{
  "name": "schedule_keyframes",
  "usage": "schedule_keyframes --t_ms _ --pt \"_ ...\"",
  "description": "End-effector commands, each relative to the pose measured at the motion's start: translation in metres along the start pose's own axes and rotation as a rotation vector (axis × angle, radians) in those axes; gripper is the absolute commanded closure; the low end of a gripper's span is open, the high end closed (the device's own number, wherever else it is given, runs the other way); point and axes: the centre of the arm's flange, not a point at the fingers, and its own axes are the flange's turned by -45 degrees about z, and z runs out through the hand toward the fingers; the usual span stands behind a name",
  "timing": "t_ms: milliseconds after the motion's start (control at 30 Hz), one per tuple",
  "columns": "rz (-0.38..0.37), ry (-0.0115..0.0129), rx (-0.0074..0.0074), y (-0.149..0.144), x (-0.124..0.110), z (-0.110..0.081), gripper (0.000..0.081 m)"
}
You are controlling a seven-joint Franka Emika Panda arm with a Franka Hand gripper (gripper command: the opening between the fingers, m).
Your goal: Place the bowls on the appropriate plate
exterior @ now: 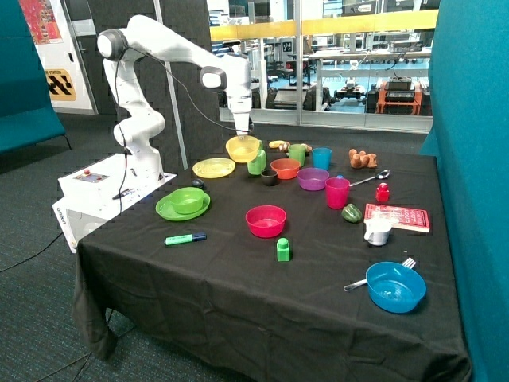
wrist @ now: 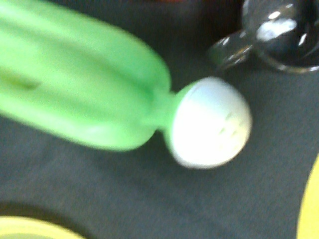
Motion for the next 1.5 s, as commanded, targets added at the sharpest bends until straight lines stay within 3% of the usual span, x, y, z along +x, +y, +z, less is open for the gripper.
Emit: schedule_keyframes --t_ms 0,433,567,600,900,1467 --pt "-0.081 0.0001 0.0000 -0.028 -0.027 -0.003 0.0808" --pt "-0.141 0.0001 0.0000 -0.055 -0.040 0.006 0.0808" --pt "-0.200 0.0001 0.0000 -0.067 -0.042 0.009 0.0808" --pt "-0.244 0.0001 0.0000 -0.071 -0.043 0.010 0.0808" --pt "-0.351 0.0001 0.0000 -0.095 -0.047 0.017 0.0808" --pt "-0.480 0.0001 0.0000 -0.129 -0.046 0.033 0.0808"
